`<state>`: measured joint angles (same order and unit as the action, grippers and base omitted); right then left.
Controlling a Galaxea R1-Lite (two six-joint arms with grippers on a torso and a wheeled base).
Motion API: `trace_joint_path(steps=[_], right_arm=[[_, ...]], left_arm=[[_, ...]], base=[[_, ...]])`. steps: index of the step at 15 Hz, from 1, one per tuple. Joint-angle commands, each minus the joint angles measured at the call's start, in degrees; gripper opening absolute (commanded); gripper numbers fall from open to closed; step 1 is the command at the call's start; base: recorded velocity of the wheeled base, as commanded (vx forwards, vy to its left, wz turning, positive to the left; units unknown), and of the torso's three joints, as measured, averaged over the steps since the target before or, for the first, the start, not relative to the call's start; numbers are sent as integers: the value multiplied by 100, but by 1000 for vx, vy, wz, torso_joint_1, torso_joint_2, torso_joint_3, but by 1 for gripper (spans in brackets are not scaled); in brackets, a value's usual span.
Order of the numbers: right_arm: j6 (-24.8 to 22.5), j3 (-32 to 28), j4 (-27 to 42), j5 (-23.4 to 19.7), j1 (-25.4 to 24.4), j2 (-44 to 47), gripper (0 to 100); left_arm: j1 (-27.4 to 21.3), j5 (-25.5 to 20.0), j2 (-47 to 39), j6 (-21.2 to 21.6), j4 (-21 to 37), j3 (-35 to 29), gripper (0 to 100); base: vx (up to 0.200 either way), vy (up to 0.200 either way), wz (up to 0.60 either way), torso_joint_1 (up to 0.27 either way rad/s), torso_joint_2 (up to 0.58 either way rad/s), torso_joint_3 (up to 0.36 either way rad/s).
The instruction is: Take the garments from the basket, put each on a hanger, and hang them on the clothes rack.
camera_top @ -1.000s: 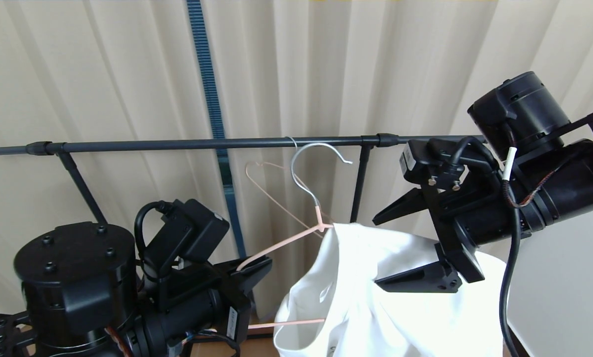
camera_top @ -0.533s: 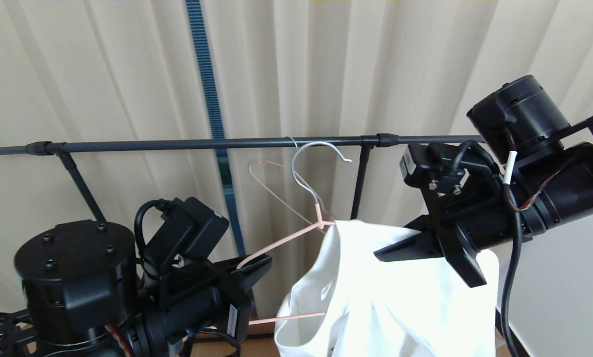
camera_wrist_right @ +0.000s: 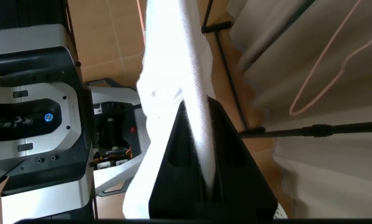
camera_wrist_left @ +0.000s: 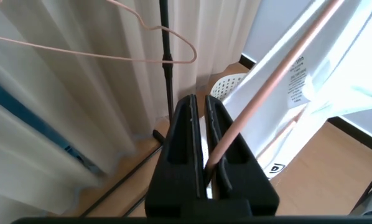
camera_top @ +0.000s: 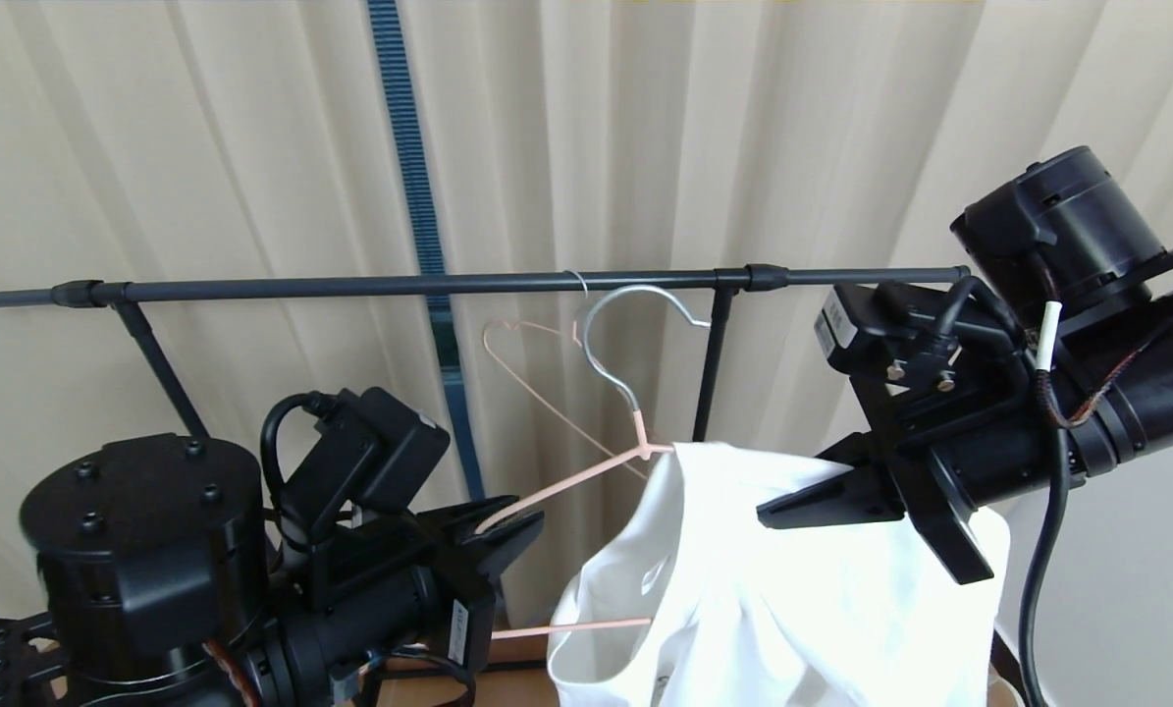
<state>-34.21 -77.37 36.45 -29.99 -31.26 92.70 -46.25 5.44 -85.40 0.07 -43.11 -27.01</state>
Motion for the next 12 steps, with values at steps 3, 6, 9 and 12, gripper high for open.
trace_joint_path(steps=[3,6,9,12], right_arm=[[-7,161,-15,2,-3,-217,0],[2,205,-15,37,-3,-340,0],[19,214,-15,142,111,-340,0],[28,302,-41,573,269,-358,0]], left_arm=[[-7,-8,322,1,30,65,100],[20,-8,814,1,48,179,100],[187,-8,1306,-16,74,337,100],[758,-69,1719,-78,479,460,100]], base=[[0,0,0,0,0,0],[0,0,0,0,0,0],[0,0,0,0,0,0],[0,0,0,0,0,0]])
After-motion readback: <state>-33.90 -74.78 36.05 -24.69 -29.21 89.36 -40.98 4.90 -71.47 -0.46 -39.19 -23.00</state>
